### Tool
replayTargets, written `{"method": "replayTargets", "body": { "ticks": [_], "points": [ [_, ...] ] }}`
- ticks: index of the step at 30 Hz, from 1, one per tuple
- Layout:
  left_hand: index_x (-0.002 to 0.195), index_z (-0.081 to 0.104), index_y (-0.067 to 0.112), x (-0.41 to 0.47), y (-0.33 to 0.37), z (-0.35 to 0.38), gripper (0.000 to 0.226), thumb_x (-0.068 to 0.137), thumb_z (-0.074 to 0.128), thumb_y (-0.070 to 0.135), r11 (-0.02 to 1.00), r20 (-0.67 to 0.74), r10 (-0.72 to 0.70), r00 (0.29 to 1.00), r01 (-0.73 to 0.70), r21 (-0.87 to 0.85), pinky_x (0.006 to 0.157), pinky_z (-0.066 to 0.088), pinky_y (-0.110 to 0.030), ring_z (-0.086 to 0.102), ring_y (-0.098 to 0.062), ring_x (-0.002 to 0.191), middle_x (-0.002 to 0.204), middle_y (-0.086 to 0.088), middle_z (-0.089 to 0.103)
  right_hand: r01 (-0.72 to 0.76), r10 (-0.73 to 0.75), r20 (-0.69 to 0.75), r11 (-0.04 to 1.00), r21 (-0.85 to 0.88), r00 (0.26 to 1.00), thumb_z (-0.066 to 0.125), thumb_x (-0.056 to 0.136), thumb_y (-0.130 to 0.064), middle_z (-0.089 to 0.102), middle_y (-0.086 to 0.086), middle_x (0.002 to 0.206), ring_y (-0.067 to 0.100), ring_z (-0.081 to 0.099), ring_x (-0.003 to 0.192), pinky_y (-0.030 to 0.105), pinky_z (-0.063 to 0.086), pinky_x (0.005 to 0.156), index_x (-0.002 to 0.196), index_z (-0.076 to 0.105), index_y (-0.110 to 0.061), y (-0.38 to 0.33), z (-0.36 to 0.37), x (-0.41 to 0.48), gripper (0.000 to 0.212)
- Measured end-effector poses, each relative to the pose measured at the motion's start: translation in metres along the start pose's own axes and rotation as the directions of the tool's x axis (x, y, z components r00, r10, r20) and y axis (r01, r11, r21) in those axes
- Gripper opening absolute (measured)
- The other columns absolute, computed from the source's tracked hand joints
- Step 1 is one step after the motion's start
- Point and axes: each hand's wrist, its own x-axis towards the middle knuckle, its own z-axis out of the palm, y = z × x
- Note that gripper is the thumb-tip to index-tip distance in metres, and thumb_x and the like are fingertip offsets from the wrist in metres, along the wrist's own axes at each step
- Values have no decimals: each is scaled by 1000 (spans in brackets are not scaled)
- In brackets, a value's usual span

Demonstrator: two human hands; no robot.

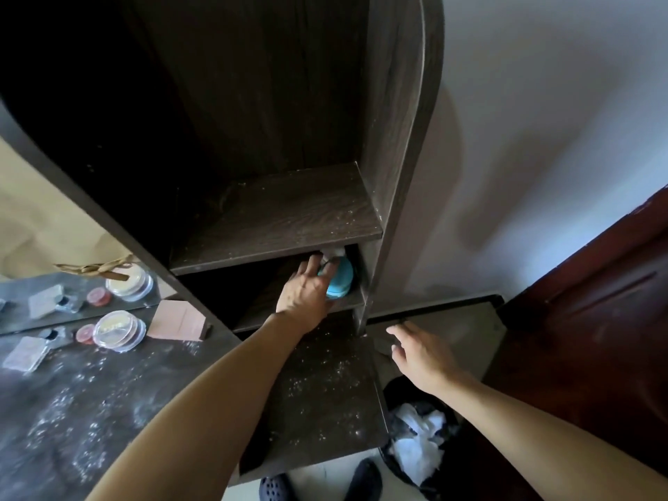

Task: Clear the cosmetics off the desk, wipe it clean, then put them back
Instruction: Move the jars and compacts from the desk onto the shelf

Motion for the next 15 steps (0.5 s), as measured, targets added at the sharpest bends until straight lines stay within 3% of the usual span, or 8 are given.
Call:
{"method": "replayTargets", "body": {
  "ticks": [4,8,15],
  "points": [
    [131,51,16,-51,-18,-8,47,86,59,24,1000,-86,4,996,-6,-24,94,47,-37,51,-26,115,128,-8,49,77,-77,3,997,14,997,53,88,-26,64,0,111,25,65,91,36,52,72,117,58,-21,-27,-5,7,31],
    [113,62,13,-118,-49,-15,30,85,55,20,994,-43,-105,994,103,-44,75,51,-39,61,-31,97,109,-9,60,170,-171,28,985,14,985,49,93,-28,60,-3,119,20,62,100,33,49,79,127,53,-22,-74,3,12,35],
    [117,61,18,-247,-139,-51,32,87,52,20,921,-95,-389,916,386,-45,84,49,-37,61,-28,104,119,-2,62,384,-389,60,920,75,919,47,94,-27,56,-4,124,20,59,107,33,47,83,127,53,-22,-207,20,21,34]
  ]
}}
